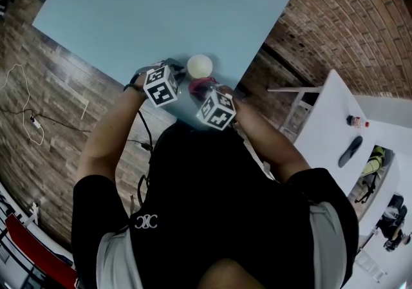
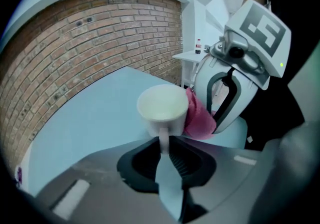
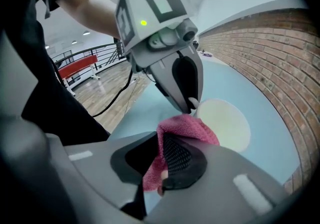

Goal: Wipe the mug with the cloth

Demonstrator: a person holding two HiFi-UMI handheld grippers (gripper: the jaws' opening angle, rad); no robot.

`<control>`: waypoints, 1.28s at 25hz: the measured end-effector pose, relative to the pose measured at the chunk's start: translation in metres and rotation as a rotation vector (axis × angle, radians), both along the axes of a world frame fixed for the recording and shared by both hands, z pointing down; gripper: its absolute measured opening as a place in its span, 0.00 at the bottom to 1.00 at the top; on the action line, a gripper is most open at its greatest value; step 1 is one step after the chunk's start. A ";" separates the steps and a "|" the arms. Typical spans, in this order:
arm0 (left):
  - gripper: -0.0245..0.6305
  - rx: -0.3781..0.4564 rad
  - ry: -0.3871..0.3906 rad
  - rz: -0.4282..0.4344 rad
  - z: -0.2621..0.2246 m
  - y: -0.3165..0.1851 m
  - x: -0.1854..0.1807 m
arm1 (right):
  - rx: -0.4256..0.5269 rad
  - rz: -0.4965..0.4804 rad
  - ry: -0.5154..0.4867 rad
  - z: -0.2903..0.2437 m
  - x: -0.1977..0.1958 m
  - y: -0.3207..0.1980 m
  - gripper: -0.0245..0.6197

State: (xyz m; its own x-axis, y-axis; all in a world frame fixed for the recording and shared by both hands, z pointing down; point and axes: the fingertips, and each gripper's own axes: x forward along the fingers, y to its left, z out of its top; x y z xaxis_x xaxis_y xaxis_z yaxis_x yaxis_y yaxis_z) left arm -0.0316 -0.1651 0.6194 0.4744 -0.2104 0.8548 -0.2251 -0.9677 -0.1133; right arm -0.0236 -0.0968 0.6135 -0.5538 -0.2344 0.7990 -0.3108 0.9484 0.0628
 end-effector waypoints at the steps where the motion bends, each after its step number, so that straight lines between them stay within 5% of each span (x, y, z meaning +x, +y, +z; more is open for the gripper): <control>1: 0.13 -0.018 0.020 -0.011 -0.001 0.005 0.002 | 0.003 0.002 -0.002 0.000 -0.001 -0.001 0.10; 8: 0.13 -0.125 0.144 -0.065 -0.014 0.021 0.016 | 0.054 -0.026 -0.002 -0.012 -0.006 -0.003 0.10; 15: 0.13 -0.208 0.205 -0.117 -0.012 0.040 0.021 | 0.073 -0.048 0.099 0.005 0.007 0.002 0.10; 23: 0.10 -0.233 0.258 -0.106 -0.013 0.059 0.035 | 0.060 0.041 0.105 0.007 0.024 -0.018 0.10; 32: 0.08 -0.225 0.412 -0.281 -0.018 0.050 0.040 | 0.095 0.046 0.102 0.000 0.027 -0.041 0.10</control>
State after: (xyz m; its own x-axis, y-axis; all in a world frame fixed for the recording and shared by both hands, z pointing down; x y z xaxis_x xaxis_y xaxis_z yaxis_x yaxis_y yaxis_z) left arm 0.0083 -0.1147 0.6013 0.7317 -0.2107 0.6483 -0.4603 -0.8542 0.2419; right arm 0.0035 -0.1375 0.6131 -0.4579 -0.3349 0.8235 -0.3413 0.9216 0.1851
